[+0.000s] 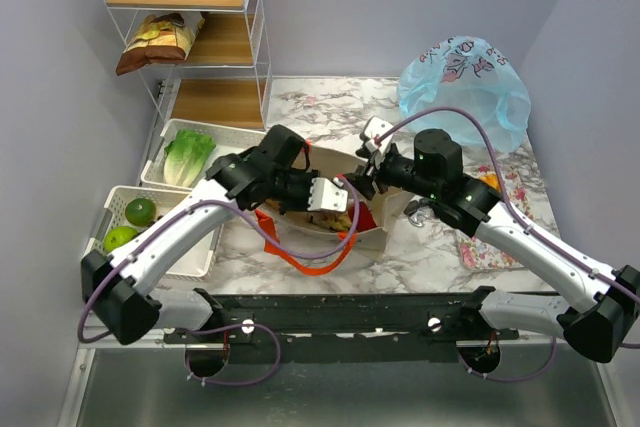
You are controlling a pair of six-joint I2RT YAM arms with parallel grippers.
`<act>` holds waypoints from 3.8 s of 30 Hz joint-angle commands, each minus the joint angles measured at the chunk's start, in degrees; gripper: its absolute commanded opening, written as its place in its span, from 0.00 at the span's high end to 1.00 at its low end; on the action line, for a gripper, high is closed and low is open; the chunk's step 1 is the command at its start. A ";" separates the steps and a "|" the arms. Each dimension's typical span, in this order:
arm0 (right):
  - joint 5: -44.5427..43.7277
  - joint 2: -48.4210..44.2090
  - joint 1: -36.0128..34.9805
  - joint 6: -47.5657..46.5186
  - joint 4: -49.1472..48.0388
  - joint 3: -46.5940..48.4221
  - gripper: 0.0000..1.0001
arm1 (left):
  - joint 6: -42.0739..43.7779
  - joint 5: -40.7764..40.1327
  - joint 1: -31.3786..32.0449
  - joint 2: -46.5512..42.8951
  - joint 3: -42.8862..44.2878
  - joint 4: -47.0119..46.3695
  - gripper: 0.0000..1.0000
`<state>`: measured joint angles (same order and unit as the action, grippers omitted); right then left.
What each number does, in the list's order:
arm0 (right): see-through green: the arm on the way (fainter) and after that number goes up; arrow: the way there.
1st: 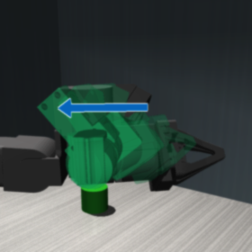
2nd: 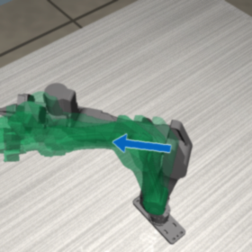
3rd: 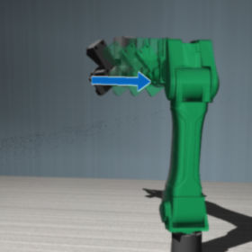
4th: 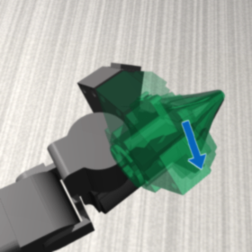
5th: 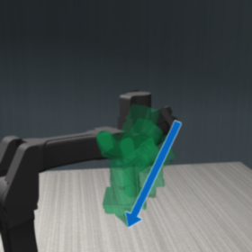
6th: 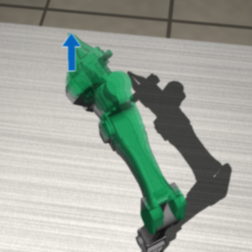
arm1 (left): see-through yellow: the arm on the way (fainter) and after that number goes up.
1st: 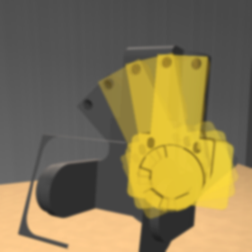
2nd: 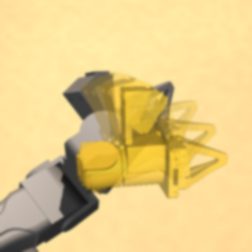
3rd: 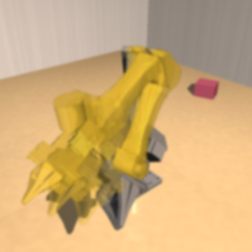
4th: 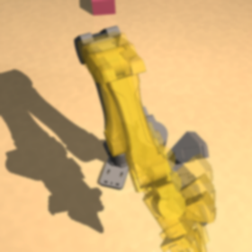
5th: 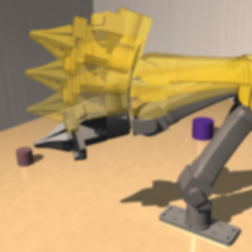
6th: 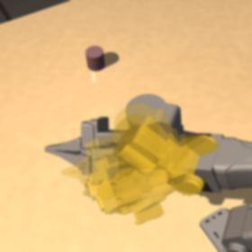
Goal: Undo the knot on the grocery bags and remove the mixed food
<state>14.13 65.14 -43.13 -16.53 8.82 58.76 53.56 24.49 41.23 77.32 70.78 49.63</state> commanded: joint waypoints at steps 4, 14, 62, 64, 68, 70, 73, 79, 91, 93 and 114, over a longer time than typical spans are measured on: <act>-6.87 1.30 0.72 7.93 -2.86 9.82 0.11 | -8.32 13.28 -5.19 -4.79 14.80 7.57 1.00; -6.63 -0.05 0.78 7.34 2.45 25.84 0.03 | -17.60 16.29 -15.69 2.07 36.08 10.23 1.00; 0.47 8.42 1.42 21.99 0.22 30.88 0.99 | -26.76 7.97 -18.70 -16.70 19.01 -20.29 0.26; 2.57 8.68 1.51 23.83 0.11 31.29 0.99 | -15.04 4.69 -15.25 -18.43 15.56 -20.42 0.12; 8.13 8.73 1.48 25.28 0.44 30.86 0.99 | -3.38 -2.77 -9.10 -19.95 10.57 -24.77 0.02; 8.92 8.56 1.53 25.49 1.21 30.75 0.99 | -1.28 -6.25 -7.65 -20.47 7.90 -29.68 0.01; 10.03 8.22 1.49 26.24 2.23 31.14 0.99 | 5.10 -10.62 -6.41 -20.99 3.40 -35.09 0.02; 13.67 8.72 1.49 31.49 2.69 32.39 0.99 | 18.26 -13.06 -4.12 -22.09 -8.04 -48.84 0.02; 11.20 9.37 1.65 32.69 3.75 34.56 0.99 | 5.34 -15.74 -5.13 -20.10 -1.83 -39.03 0.79; 8.67 9.38 1.73 32.10 3.92 34.56 0.94 | 1.12 -15.50 -5.87 -19.91 0.27 -34.72 0.92; -11.31 7.72 1.72 15.97 -0.75 34.94 0.00 | -54.56 -12.11 -32.65 1.71 26.65 7.54 1.00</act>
<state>3.46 74.17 -41.34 1.30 7.55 95.39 10.92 14.79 13.76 74.83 88.18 50.85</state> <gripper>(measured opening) 0.998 0.089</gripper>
